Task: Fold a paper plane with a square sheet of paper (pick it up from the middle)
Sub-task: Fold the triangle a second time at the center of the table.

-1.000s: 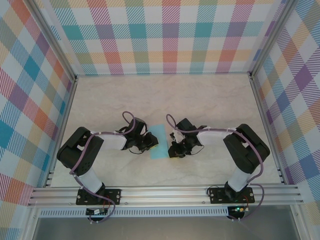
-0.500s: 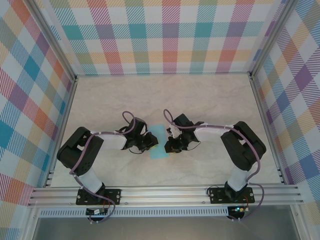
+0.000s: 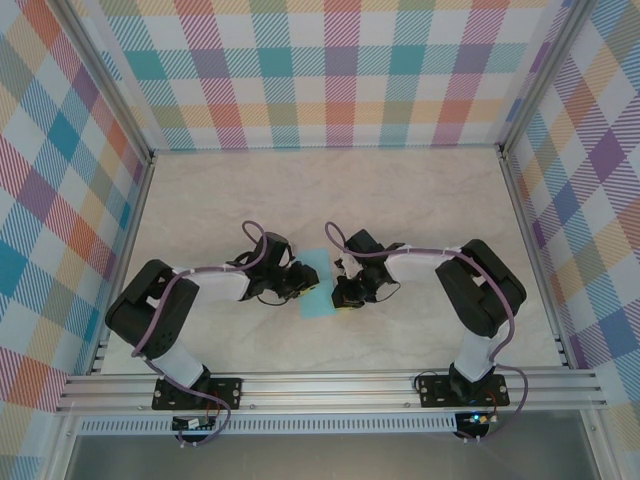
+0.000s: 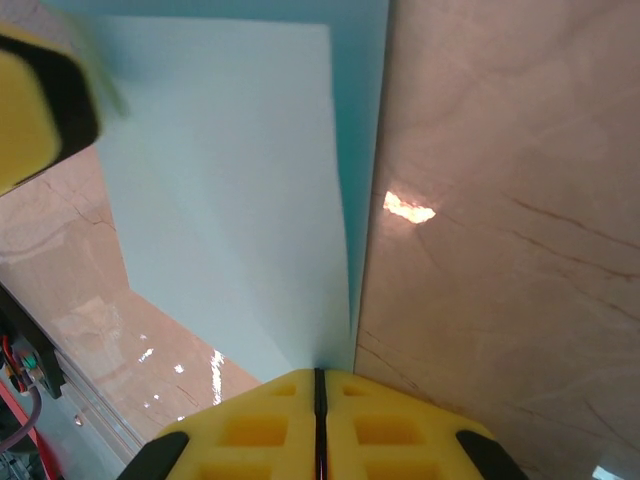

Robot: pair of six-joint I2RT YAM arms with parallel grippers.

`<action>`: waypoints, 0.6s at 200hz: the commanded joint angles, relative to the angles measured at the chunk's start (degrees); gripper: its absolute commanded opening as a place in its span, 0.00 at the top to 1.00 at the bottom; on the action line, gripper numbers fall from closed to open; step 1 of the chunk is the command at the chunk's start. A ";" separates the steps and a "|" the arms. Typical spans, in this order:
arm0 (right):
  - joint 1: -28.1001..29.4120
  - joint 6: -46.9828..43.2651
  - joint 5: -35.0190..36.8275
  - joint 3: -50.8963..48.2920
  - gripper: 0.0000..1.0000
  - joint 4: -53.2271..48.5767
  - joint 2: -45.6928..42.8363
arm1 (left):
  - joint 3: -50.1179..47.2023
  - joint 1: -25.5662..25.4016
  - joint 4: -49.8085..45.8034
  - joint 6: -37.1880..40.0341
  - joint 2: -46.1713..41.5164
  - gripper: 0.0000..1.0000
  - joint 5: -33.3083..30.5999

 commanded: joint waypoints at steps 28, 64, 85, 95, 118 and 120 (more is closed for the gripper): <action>-0.11 0.22 2.88 0.60 0.93 -3.01 2.29 | -2.08 -3.38 1.93 -2.38 -3.13 0.77 0.53; -0.04 0.66 2.88 0.69 0.94 -3.10 2.68 | -2.69 -5.79 4.74 -4.56 0.53 0.83 -0.45; -0.07 0.75 2.97 0.43 0.94 -2.86 2.82 | -2.26 -6.75 5.55 -4.70 2.77 0.85 -0.33; -0.04 0.69 3.05 0.42 0.94 -2.99 2.95 | -1.91 -7.03 5.43 -4.60 3.63 0.87 -0.30; -0.04 0.88 3.56 0.34 0.95 -3.26 3.19 | -1.98 -7.58 4.74 -4.74 5.17 0.88 -0.90; 0.02 0.87 3.57 0.34 0.95 -3.26 3.22 | -1.98 -7.57 4.63 -4.78 5.28 0.88 -1.04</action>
